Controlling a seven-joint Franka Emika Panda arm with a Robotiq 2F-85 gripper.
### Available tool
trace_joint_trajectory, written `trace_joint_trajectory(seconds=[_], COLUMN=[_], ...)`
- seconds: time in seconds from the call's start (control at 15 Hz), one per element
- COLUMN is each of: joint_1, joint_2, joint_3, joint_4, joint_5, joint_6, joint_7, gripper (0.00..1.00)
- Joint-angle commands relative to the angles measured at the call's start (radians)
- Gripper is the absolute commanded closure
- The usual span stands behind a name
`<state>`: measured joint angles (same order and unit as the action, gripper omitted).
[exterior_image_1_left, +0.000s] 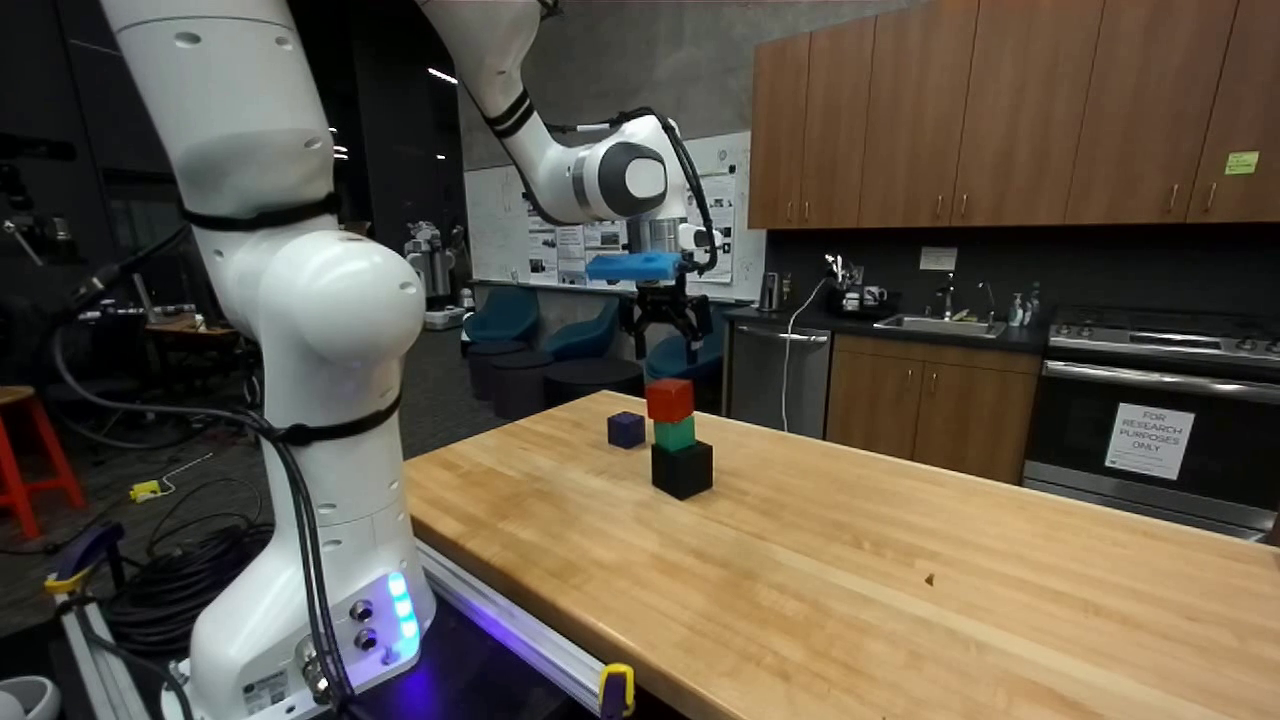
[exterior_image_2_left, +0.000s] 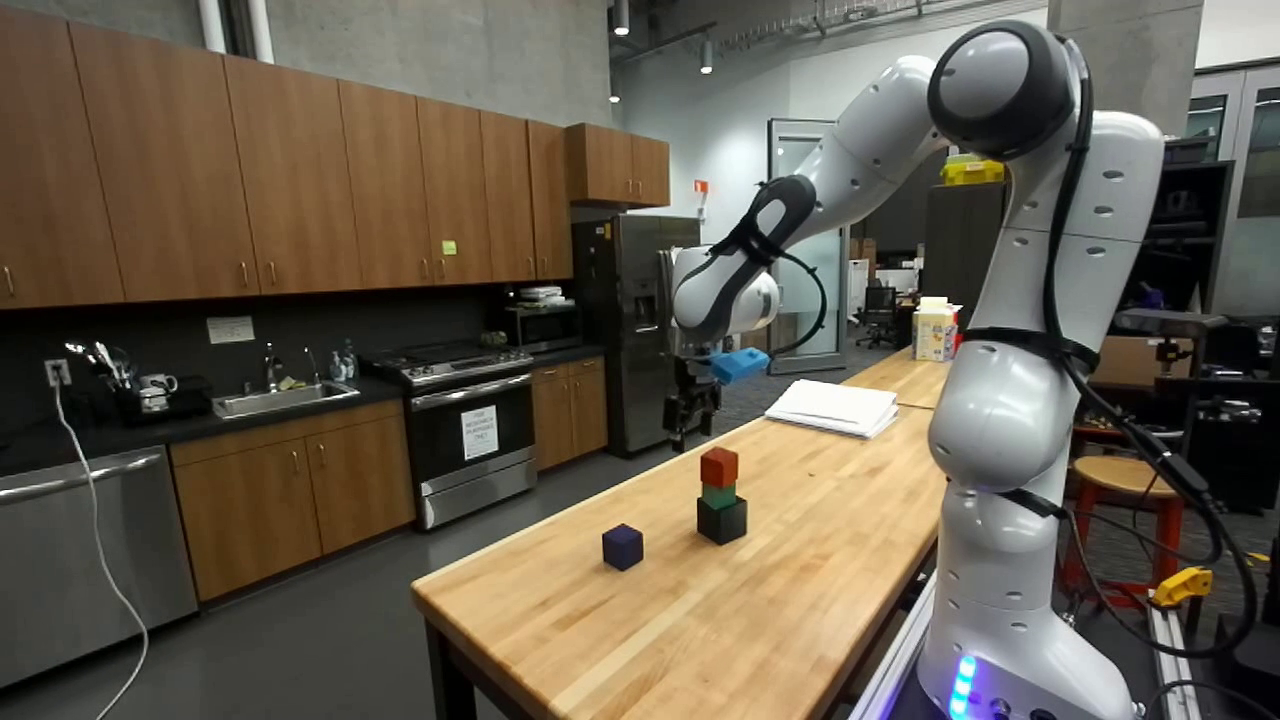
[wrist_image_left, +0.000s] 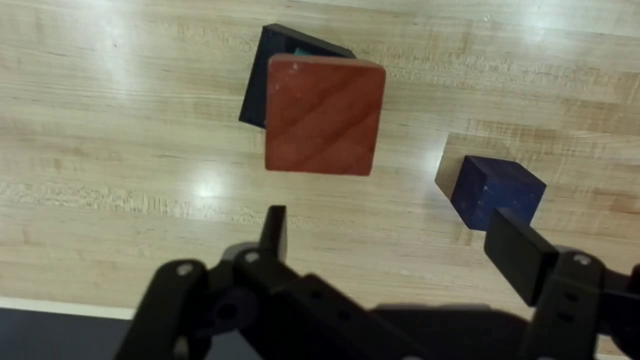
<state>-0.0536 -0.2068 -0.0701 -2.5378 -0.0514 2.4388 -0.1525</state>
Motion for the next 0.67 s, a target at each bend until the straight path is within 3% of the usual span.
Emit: trace_joint_trajectory(seconds=[0.0,0.33,0.6], joint_1=[0.029,0.097,0.132], joint_2=[-0.044,-0.048,-0.023], joint_3=[0.010,0.038,0.084], joint_4=[-0.015,-0.042,-0.080], joint_5=[0.024,0.073,0.079], joint_6=[0.010,-0.004,-0.003], joint_7=[-0.029,-0.065,-0.015], gripper=[0.00,0.00,0.00])
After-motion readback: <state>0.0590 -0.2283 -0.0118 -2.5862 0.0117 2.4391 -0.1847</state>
